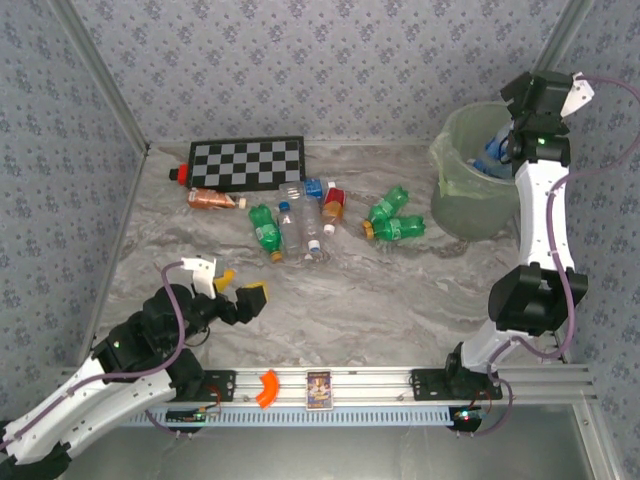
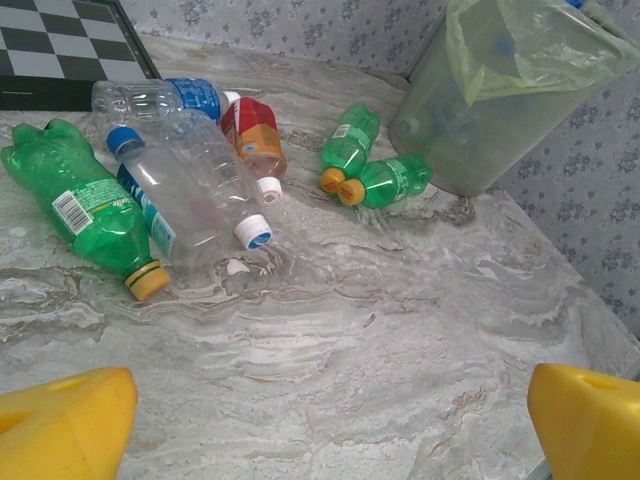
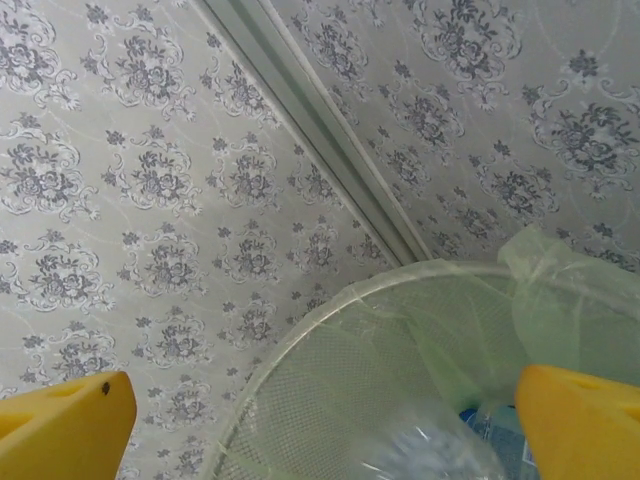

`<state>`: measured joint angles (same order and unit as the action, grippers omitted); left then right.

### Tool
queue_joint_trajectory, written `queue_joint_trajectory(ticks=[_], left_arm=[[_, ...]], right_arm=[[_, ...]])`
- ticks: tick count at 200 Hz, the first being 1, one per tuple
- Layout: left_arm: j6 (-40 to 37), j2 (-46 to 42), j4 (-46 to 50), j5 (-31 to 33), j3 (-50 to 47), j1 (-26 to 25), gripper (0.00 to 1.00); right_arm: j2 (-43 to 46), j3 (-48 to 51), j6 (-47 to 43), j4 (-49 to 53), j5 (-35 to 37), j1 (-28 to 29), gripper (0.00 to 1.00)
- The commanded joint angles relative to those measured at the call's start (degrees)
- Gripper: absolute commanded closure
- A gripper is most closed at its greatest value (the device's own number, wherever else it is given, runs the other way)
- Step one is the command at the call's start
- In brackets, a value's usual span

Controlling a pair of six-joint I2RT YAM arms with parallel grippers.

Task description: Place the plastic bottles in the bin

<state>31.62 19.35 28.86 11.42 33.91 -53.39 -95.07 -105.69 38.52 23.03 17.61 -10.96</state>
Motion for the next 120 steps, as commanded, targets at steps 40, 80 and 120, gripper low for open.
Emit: queue_joint_trajectory(ticks=[40,80,120], left_arm=[[0.53,0.0,0.4,1.73,1.21,-0.23,0.0],[1.77,3.11,1.01,6.57,1.16,-0.23,0.0],[3.18,8.83,2.3,12.66,1.79,-0.06,0.0]], right_arm=[[5.25,3.88,-1.29,1.37,-0.92,0.48,0.0],[8.55,4.29,-0.91,4.4,-5.11,2.49,0.0],[14.51,8.55,-4.3,3.44,-9.55,8.29,0.0]])
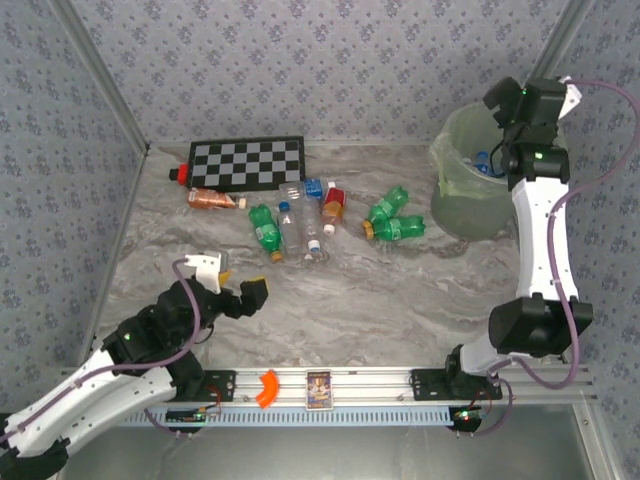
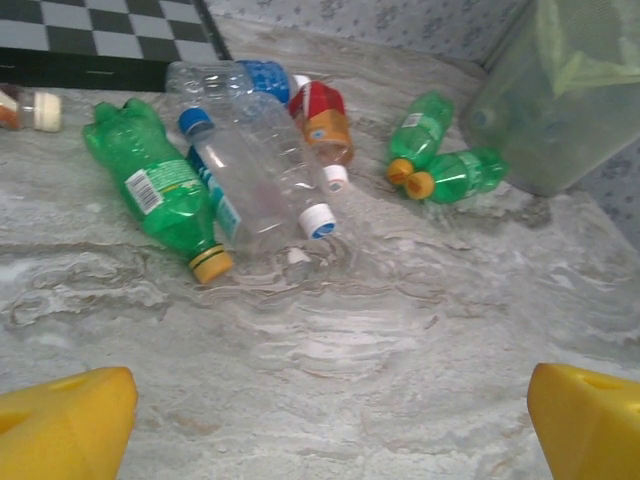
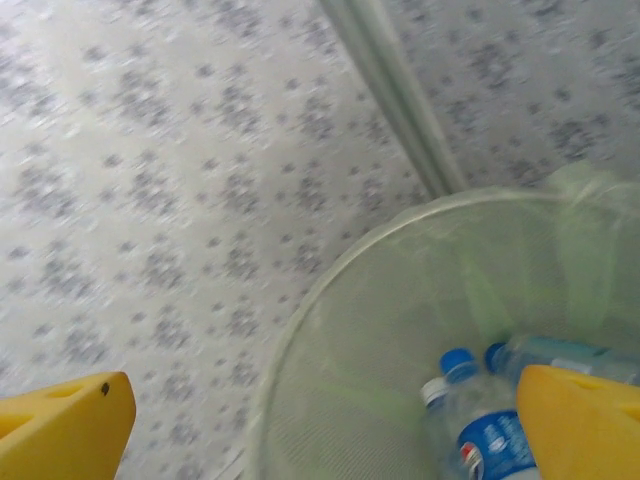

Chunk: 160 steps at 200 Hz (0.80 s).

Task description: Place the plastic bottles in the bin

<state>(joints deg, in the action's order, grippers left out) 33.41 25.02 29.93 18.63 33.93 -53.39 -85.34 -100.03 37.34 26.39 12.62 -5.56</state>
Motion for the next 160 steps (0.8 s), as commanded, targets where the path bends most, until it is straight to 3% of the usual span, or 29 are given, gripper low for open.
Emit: queue_joint_trajectory(ticks=[1,19,76,116,135,160], left_arm=[[1.39,3.36,1.34,5.54,1.8,-0.05,0.0],[2.26,6.95,1.87,5.81,2.19,1.25,0.0],[2.84,14.53,-0.84,-1.51,3.62,9.16,0.0],[4.2,19.36,-1.15,-7.62,5.65,17.96,0.0],[4.1,22.33,-0.2,-7.31,7.35,20.98,0.0],[4.49,25.76,1.81,-6.21,9.89,24.08,0.0]], right_arm=[[4.99,3.16,-3.18,0.02,-4.91,3.04,0.0],[8.83,7.66,-3.78,-0.26,-6.99,6.13,0.0],[18.49,23.24,-9.67,-3.67,-13.76,17.11,0.0],[22.12,35.17,-12.56,-9.32,-21.45,24.91,0.0],[22.65,39.96,-12.95,-13.33,-25.21,27.96,0.0],[23.28,45.04,-16.24,-17.03,-23.24,32.65,0.0]])
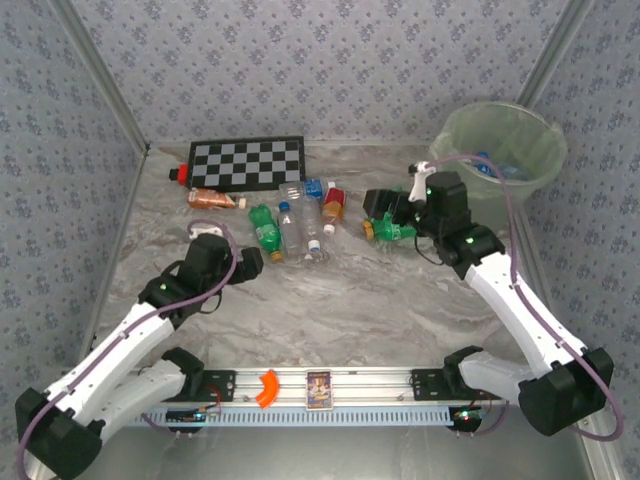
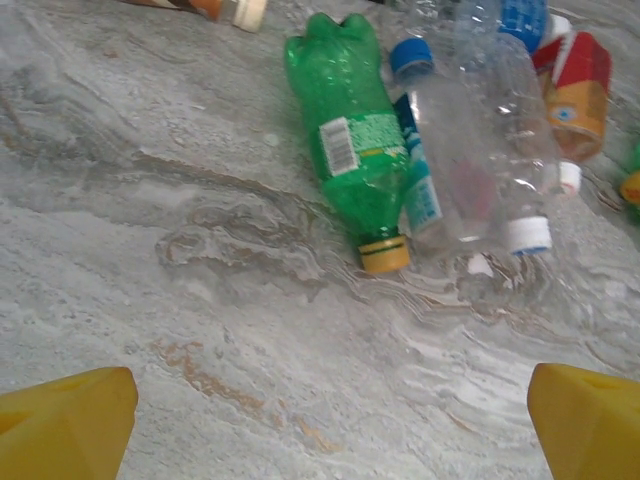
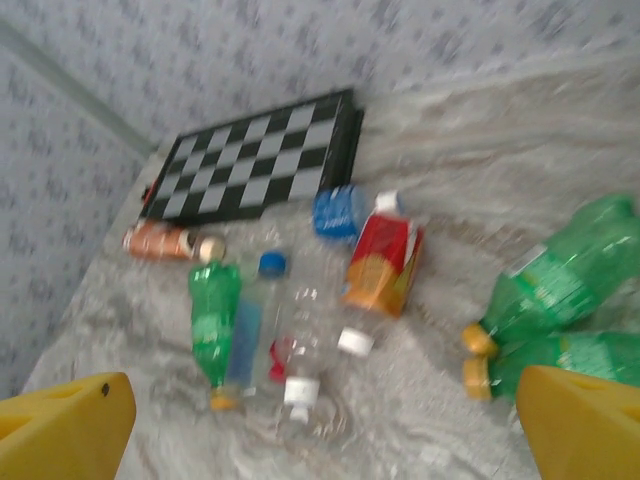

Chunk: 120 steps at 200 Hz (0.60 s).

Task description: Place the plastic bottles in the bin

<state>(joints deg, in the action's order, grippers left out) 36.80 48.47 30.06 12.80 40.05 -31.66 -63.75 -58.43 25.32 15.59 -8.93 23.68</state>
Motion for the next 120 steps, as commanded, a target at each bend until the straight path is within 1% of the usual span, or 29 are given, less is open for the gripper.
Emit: queue_joint_trajectory(ticks=[1,16,32,69,99,120], left_arm=[[1.14,2.45,1.76,-0.26,3.96,2.46,0.0],[2.55,4.61,2.62,-0.18,5.26,4.86,0.0],[4.28,7.41,2.74,-0.87,6.32,7.81,0.01],[6.82,15.44,-2.59,-0.28,7.29,13.23,0.06],[9.48,23.16,-6.79,1.59,10.52,15.54,0.11],[9.89,28.87,-9.95,2.98,13.72,16.73,0.15]], right_arm=[[1.74,3.65,-4.35,-6.52,-1.56,3.62,0.0],[1.96,7.27,-5.9,-10.17,0.12,5.66,0.0],[2.05,10.46,-6.65,-13.3,0.53,6.57,0.0],[2.93,15.54,-7.45,-17.59,-1.42,7.17,0.0],[4.56,20.15,-6.1,-23.05,-1.72,7.6,0.0],[4.36,21.85,-6.31,-24.61,-0.71,7.74,0.0]])
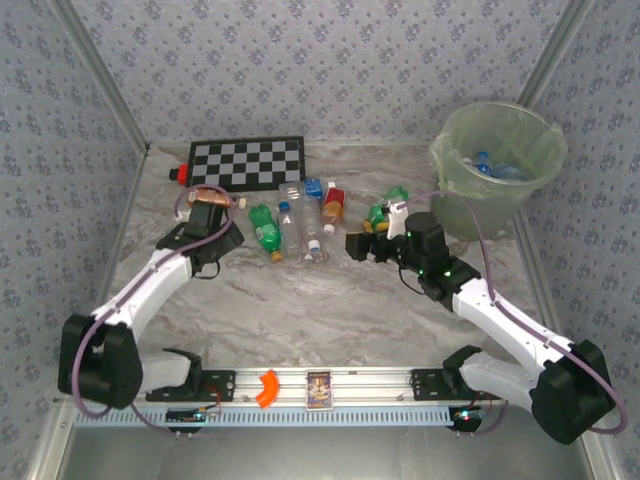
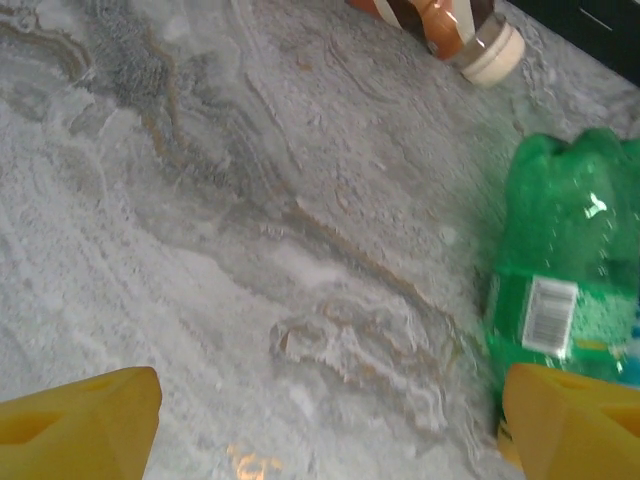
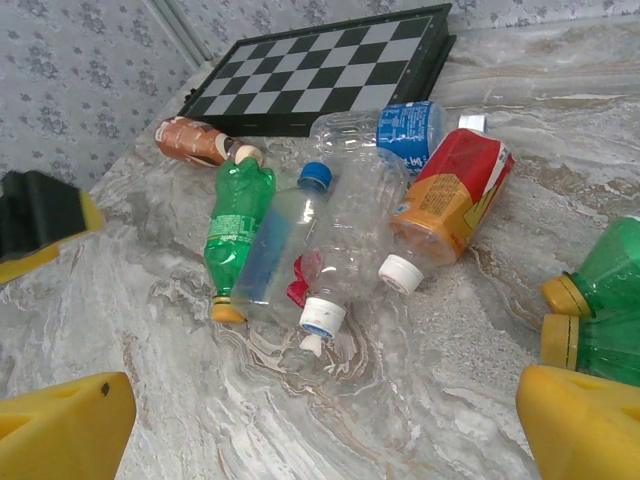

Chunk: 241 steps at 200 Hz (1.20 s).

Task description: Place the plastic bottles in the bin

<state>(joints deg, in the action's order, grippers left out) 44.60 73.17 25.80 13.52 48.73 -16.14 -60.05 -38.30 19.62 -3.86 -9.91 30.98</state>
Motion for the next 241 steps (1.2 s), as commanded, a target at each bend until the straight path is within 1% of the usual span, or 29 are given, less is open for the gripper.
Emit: queue_joint_trajectory(ticks=[1,36,64,88,136,146,156,166,203,215,241], left_arm=[[2.12,4.44,-5.81,2.23,5.14,1.25,0.15],[2.23,13.82,-9.26,1.86,11.15,2.24,0.25],[2.59,21.02,-9.7,1.77,16.78,2.52,0.26],[4.36,25.97,-9.36,1.86,20.85,2.95,0.26],[7.13,35.36,-5.76,1.95,28.31,3.73,0.28],[7.43,36.76,-5.2,2.21,29.75,3.83,0.28],[7.45,38.0,-4.98,1.81,30.77,4.01,0.33],[7.63,38.9,-4.57,1.6,31.91,4.1,0.35],[9.16,42.68,-2.53,1.17,35.82,4.75,0.35],[10.68,43.78,-1.12,1.51,36.89,4.96,0.35],[12.68,44.58,-2.16,1.69,36.12,4.98,0.35]], right_arm=[[0.61,1.77,-0.58,-5.22,0.35,0.46,0.01],[-0.73,1.9,-0.32,-5.55,0.38,0.63,0.01],[-1.37,2.14,-0.33,-6.2,1.19,0.76,0.01],[-2.38,1.97,0.06,-6.6,0.09,0.8,0.0],[-2.01,1.83,-0.23,-6.16,0.32,0.81,0.0],[-2.0,1.92,-0.21,-6.25,0.42,0.75,0.0],[-2.0,1.95,-0.2,-6.34,0.42,0.79,0.0],[-2.09,1.96,-0.11,-6.35,0.22,0.8,0.0],[-1.58,1.68,-0.24,-5.64,0.46,0.82,0.0],[-1.13,1.81,-0.42,-5.47,0.72,0.77,0.0],[-0.51,1.81,-0.54,-5.28,0.79,0.78,0.0]])
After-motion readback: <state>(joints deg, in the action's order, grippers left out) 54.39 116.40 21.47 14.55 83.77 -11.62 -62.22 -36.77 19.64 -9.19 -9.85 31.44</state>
